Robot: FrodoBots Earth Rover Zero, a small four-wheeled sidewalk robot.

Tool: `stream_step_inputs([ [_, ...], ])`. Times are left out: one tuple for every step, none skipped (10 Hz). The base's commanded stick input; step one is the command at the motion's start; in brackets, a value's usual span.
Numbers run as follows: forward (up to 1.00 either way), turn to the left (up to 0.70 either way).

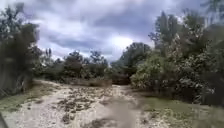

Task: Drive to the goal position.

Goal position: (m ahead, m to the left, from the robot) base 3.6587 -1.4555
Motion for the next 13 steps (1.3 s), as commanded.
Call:
stream_step_inputs([
  [0.85, 0.00],
  [0.85, 0.00],
  [0.85, 0.00],
  [0.85, 0.00],
  [0.85, 0.00],
  [0.85, 0.00],
  [0.85, 0.00],
  [0.85, 0.00],
  [0.85, 0.00],
  [0.85, 0.00],
  [0.85, 0.00],
  [0.85, 0.00],
  [0.85, 0.00],
])
